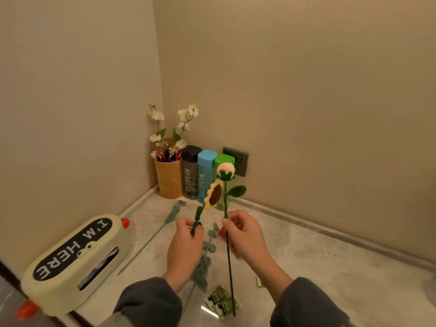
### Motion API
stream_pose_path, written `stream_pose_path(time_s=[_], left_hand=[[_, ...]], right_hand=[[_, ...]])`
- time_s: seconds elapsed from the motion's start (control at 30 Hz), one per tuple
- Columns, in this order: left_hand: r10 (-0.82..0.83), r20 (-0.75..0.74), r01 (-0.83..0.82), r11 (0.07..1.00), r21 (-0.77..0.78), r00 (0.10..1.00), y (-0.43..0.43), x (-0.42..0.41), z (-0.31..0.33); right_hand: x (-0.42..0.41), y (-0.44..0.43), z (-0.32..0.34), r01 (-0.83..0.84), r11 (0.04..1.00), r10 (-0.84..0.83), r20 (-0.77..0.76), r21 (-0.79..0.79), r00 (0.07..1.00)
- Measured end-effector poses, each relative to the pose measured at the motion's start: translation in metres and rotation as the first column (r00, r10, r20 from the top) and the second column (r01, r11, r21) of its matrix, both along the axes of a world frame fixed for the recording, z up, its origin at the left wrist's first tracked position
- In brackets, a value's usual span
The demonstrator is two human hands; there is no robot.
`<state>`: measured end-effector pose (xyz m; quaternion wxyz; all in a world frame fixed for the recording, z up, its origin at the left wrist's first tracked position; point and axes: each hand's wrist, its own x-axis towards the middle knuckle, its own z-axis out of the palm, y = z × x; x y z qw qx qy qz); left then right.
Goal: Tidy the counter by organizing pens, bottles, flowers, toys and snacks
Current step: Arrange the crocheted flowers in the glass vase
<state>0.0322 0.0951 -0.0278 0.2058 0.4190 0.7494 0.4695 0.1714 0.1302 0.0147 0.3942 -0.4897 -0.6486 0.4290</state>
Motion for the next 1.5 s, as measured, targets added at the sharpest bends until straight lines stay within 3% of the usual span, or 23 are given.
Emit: stream_pose_path(time_s=[0.17,0.27,0.37,0.57,0.8,1.07,1.5], left_hand=[[-0.193,0.255,0.119,0.953,0.279,0.947,0.012,0.07,0.044],[-0.317,0.36,0.226,0.935,0.273,0.877,0.018,0.127,0.062],[-0.45,0.5,0.343,0.892,0.295,0.74,0.023,0.19,0.074],[-0.588,0.56,0.491,0.805,0.333,0.584,0.021,0.309,0.089],[-0.683,0.659,0.578,0.689,0.437,0.316,0.015,0.421,0.11],[-0.754,0.612,0.555,0.623,0.552,0.238,0.035,0.474,0.153],[-0.792,0.556,0.602,0.578,0.551,0.252,0.057,0.472,0.161]], right_hand=[[0.06,0.003,0.04,0.105,0.984,-0.098,-0.056,0.142,0.994],[0.117,0.003,0.055,0.18,0.965,-0.176,-0.038,0.193,0.984],[0.182,-0.002,0.065,0.282,0.92,-0.289,-0.012,0.274,0.957],[0.296,-0.027,0.083,0.44,0.796,-0.504,0.053,0.416,0.862],[0.402,-0.065,0.106,0.534,0.635,-0.68,0.076,0.559,0.729],[0.444,-0.067,0.161,0.532,0.452,-0.791,0.047,0.716,0.609],[0.439,-0.042,0.186,0.493,0.508,-0.829,0.245,0.707,0.502]])
